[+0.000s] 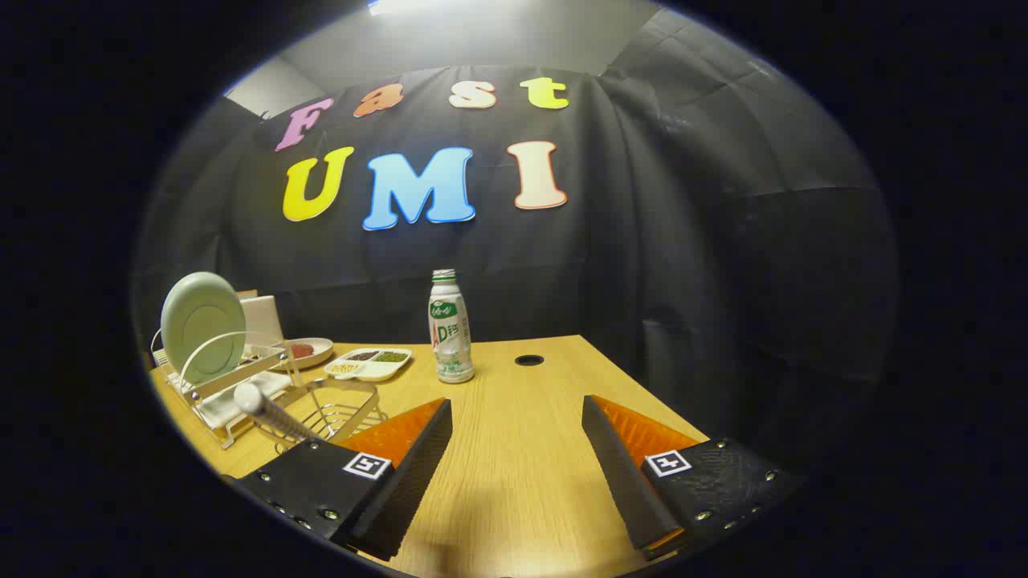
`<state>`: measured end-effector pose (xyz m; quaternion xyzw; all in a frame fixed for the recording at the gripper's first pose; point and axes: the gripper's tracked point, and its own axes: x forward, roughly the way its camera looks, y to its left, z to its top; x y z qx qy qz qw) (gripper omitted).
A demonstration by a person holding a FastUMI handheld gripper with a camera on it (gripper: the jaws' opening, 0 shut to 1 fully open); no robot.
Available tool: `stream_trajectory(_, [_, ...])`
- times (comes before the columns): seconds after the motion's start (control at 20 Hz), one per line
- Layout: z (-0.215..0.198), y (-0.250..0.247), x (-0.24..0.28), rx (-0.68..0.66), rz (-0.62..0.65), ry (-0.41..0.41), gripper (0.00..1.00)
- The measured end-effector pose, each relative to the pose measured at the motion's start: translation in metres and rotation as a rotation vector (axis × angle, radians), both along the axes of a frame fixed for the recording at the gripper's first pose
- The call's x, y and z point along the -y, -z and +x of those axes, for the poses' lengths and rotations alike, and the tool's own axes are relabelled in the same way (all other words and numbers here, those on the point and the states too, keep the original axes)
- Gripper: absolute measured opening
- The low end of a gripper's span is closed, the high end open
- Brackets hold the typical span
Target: Take the plate from the dish rack, then take the spoon from the basket and place it into the plate.
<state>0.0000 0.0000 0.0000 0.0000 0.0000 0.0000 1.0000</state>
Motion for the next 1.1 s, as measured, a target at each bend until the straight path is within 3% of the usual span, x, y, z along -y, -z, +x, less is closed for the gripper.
stream_trajectory(0.25, [-0.02,-0.069,0.021,0.054,-0.069,0.128,0.99])
stream_trajectory(0.6, [-0.09,-0.14,-0.011,0.072,-0.1,0.237,0.99])
stream_trajectory(1.1, [-0.137,-0.174,-0.189,0.037,-0.041,0.055,0.99])
